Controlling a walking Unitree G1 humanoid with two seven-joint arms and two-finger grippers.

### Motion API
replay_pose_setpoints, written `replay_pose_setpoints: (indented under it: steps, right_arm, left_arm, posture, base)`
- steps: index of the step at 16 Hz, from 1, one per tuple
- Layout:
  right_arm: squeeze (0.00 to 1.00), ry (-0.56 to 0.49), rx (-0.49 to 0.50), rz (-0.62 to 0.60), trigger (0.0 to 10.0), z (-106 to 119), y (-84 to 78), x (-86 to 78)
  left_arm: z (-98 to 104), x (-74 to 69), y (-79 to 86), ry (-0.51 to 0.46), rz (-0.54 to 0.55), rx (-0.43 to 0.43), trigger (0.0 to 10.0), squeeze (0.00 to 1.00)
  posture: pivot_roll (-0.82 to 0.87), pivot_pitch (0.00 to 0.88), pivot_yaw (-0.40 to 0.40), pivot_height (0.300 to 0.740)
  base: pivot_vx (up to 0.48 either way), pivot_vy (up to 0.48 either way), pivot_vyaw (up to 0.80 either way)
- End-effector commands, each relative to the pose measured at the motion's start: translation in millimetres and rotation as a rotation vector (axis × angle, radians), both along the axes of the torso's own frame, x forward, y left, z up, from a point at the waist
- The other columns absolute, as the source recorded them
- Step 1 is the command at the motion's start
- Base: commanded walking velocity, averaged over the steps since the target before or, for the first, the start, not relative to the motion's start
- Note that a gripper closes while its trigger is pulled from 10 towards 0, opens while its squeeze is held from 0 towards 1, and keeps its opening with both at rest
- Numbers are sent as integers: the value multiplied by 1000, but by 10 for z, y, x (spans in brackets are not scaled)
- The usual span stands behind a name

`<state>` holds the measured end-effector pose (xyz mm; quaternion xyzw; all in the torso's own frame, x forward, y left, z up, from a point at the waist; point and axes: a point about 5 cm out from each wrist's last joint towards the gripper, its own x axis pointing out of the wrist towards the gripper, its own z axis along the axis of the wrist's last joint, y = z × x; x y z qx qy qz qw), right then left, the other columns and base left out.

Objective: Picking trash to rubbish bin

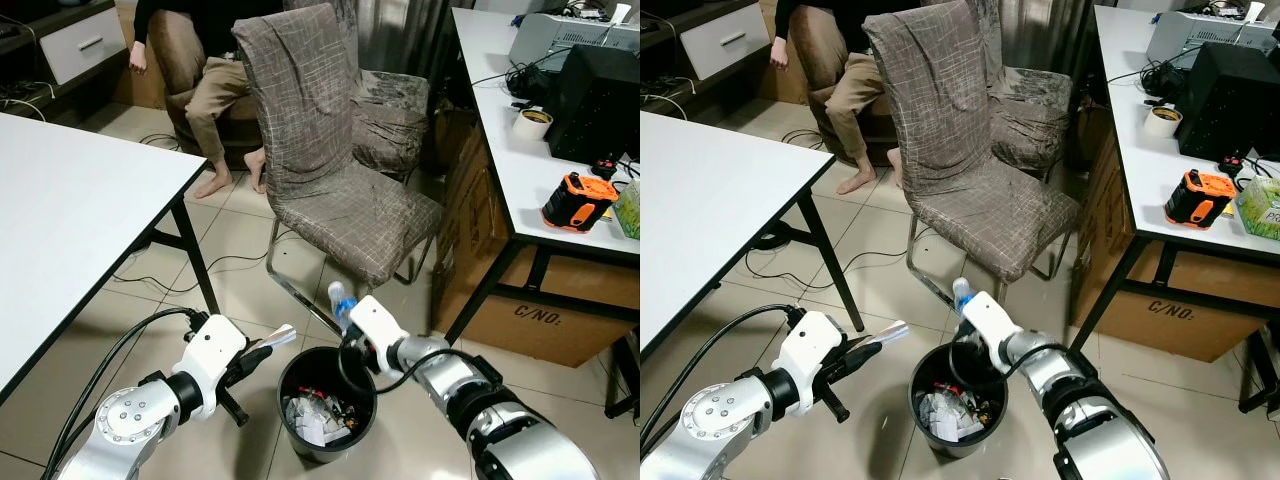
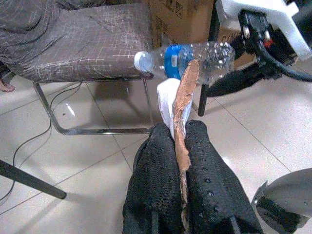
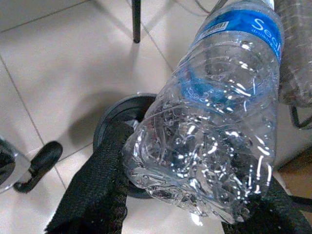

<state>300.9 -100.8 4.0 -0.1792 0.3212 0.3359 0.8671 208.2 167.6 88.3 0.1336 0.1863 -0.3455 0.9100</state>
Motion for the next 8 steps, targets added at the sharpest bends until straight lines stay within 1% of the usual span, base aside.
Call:
replay_pose_setpoints:
  steps: [1, 8]
  right_arm:
    - [1000, -24, -7, -22, 10000, 47, -41, 58]
    - [1000, -21, -11, -25, 10000, 31, -39, 50]
  left_arm:
    - [33, -7, -9, -7, -4, -5, 10000, 0]
    - [27, -13, -24, -8, -4, -2, 10000, 0]
  posture:
    - [41, 20, -68, 740]
    - [44, 18, -71, 740]
  base:
    - [0, 0, 0]
    - [0, 0, 0]
